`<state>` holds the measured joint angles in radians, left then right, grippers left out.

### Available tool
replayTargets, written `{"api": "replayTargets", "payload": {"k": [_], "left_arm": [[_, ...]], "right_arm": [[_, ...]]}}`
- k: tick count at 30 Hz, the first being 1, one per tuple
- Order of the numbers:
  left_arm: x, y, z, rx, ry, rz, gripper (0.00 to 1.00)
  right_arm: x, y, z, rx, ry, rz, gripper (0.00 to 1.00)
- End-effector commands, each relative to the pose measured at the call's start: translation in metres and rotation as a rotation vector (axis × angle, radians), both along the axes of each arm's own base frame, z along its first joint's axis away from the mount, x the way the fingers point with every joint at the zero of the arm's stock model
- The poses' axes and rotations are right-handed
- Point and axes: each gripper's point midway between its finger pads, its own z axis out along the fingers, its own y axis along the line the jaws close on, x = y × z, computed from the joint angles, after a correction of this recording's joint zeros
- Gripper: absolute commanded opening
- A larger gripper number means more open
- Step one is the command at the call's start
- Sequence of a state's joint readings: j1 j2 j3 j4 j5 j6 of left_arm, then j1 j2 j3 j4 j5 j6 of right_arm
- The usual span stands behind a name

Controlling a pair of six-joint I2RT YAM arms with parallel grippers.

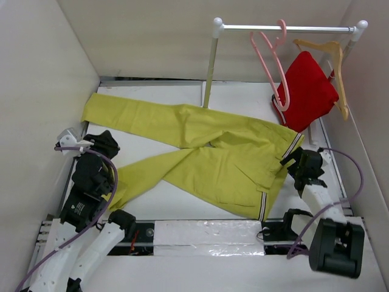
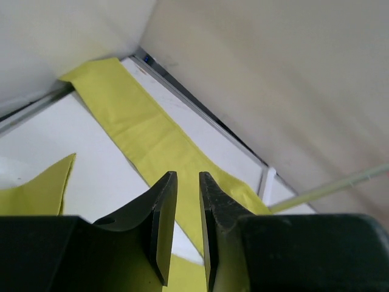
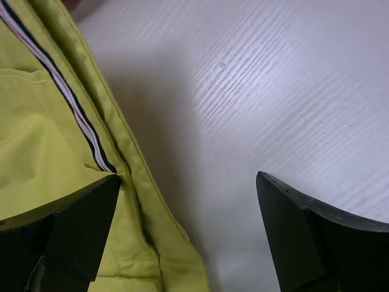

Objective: Place the trousers on the hanger
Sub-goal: Flatten out the trousers at the center of the board.

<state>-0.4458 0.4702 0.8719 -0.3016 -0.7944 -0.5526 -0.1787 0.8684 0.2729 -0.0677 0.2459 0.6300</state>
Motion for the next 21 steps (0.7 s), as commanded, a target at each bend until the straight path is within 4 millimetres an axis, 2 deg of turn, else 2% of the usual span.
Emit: {"api": "replayTargets", "payload": {"k": [1,2,3,4,5,6,7,9,11,12,14,15,17,18,19,20,21], "left_arm": [[0.010,-0.030,0.009,0.037,-0.032,-0.171,0.19],[0.011,-0.036,0.009,0.051,-0.030,-0.208,0.19],[0.012,-0.040,0.007,0.059,-0.025,-0.228,0.20],[0.012,-0.042,0.007,0.066,-0.027,-0.244,0.20],[0.013,-0.046,0.006,0.081,-0.024,-0.267,0.21],[0.013,-0.047,0.005,0.086,-0.021,-0.273,0.21],[0.013,-0.047,0.005,0.093,-0.024,-0.276,0.21],[0.012,-0.048,0.006,0.104,-0.024,-0.285,0.22],[0.011,-0.051,0.007,0.103,-0.033,-0.303,0.23],[0.011,-0.052,0.008,0.104,-0.036,-0.310,0.23],[0.011,-0.055,0.009,0.103,-0.042,-0.327,0.26],[0.011,-0.056,0.008,0.104,-0.041,-0.333,0.28],[0.012,-0.059,0.006,0.110,-0.035,-0.344,0.33],[0.013,-0.060,0.005,0.112,-0.029,-0.348,0.35],[0.014,-0.061,0.005,0.115,-0.027,-0.352,0.36],[0.017,-0.064,0.001,0.121,-0.011,-0.364,0.37],[0.018,-0.065,0.001,0.122,-0.008,-0.369,0.39]], "right_arm": [[0.047,0.014,0.029,0.019,-0.102,0.190,1.00],[0.050,0.013,0.027,0.009,-0.080,0.218,1.00],[0.055,0.012,0.023,0.012,-0.063,0.227,0.93],[0.058,0.013,0.012,0.050,-0.029,0.250,0.83],[0.063,0.012,0.014,0.053,-0.037,0.264,0.68],[0.068,0.010,0.016,0.056,-0.059,0.267,0.40],[0.069,0.010,0.015,0.069,-0.068,0.273,0.25],[0.073,0.004,0.023,0.061,-0.094,0.248,0.07],[0.078,-0.007,0.033,0.027,-0.108,0.204,0.04],[0.087,-0.013,0.048,0.010,-0.136,0.186,0.02],[0.095,-0.027,0.057,-0.024,-0.126,0.130,0.01],[0.103,-0.037,0.072,-0.036,-0.131,0.105,0.01],[0.108,-0.054,0.078,-0.068,-0.098,0.051,0.00],[0.110,-0.063,0.071,-0.065,-0.067,0.024,0.01],[0.114,-0.067,0.074,-0.059,-0.072,0.013,0.05],[0.116,-0.065,0.073,-0.045,-0.080,0.020,0.14],[0.118,-0.062,0.071,-0.035,-0.087,0.035,0.48]]}}
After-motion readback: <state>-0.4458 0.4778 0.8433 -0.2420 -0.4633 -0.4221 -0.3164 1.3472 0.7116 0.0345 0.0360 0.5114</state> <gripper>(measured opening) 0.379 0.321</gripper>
